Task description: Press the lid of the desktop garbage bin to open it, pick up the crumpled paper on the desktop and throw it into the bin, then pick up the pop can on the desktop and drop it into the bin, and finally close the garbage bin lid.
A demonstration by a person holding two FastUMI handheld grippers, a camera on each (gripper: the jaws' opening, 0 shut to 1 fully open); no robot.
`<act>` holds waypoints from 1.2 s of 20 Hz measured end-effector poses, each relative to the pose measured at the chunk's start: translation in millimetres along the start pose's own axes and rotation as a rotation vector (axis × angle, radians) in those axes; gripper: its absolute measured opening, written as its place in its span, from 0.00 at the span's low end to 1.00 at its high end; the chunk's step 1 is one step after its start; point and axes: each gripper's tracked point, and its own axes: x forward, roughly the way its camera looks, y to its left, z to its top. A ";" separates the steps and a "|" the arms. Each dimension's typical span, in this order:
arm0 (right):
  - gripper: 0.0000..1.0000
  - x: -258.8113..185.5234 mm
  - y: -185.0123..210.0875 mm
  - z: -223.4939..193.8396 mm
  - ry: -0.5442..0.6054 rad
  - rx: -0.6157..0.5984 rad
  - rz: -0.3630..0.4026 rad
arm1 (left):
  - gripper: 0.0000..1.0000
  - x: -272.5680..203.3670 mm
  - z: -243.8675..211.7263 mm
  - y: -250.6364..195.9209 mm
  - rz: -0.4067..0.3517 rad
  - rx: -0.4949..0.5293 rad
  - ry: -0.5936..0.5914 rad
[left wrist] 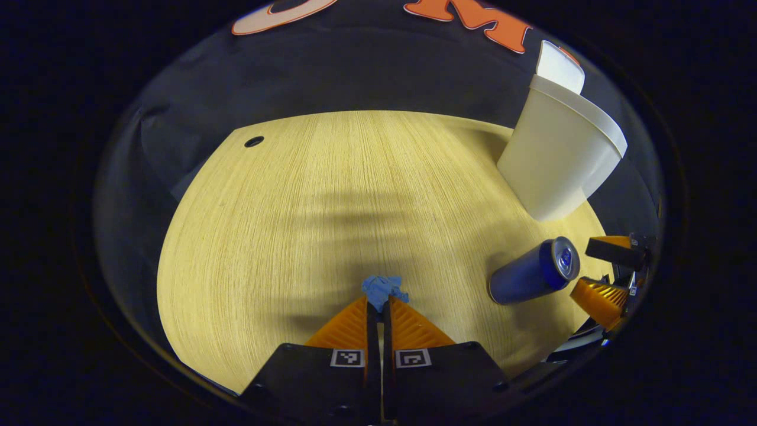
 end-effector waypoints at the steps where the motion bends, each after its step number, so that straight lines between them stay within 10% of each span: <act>1: 0.98 3.5 1.0 -1.7 0.002 -0.009 0.006 | 0.05 0.0 0.0 0.0 0.000 0.000 0.000; 14: 0.97 44.6 14.5 -19.0 0.063 -0.114 0.062 | 0.05 -21.5 3.7 -6.1 0.004 -0.027 0.003; 24: 0.77 45.1 16.0 -17.9 0.057 -0.117 0.063 | 0.05 -26.7 6.5 -13.6 -0.015 -0.020 -0.014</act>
